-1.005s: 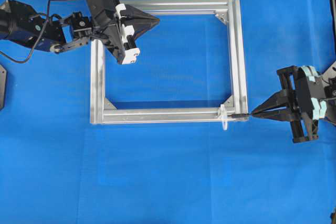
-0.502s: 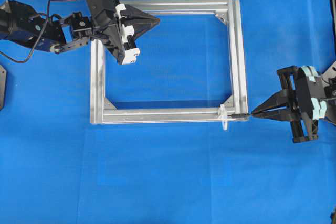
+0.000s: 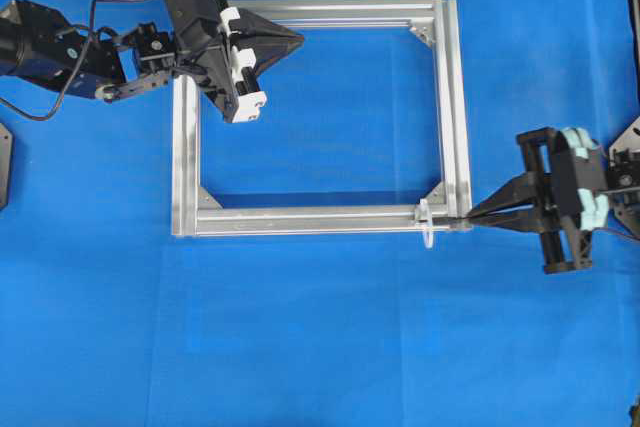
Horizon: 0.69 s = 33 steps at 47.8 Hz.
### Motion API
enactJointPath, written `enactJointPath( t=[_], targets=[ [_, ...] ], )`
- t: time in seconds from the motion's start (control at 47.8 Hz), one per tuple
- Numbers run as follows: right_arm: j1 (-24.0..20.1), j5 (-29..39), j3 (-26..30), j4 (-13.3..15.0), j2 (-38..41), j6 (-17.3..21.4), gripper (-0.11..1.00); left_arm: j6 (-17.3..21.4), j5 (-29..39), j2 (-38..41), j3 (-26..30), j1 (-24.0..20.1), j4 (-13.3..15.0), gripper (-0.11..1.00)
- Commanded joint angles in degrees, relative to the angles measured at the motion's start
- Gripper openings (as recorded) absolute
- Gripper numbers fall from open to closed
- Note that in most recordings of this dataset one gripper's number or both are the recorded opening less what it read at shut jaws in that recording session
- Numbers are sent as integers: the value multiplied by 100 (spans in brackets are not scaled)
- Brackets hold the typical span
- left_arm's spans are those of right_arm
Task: Insert the wire through the string loop located on the right side.
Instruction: 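Push the USB plug leftward through the zip-tie loop with the right gripper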
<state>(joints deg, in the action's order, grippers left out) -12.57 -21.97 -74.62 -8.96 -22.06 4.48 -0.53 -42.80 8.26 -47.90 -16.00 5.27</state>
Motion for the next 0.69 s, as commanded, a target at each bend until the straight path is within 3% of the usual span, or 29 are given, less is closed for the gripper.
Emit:
enactJointPath(
  t=[0.0,0.293,0.67],
  targets=[
    [9,-290,255,-9,229,-9,-3,-9,-26,-176,70,9,-18,0],
    [26,-694,598,-9,809,-26,-3,-9,-26,-176,79,26,-26,0],
    [35,-721,615,-18,888,-26,-3,-9,-62,-176,79,105,-26,0]
  ],
)
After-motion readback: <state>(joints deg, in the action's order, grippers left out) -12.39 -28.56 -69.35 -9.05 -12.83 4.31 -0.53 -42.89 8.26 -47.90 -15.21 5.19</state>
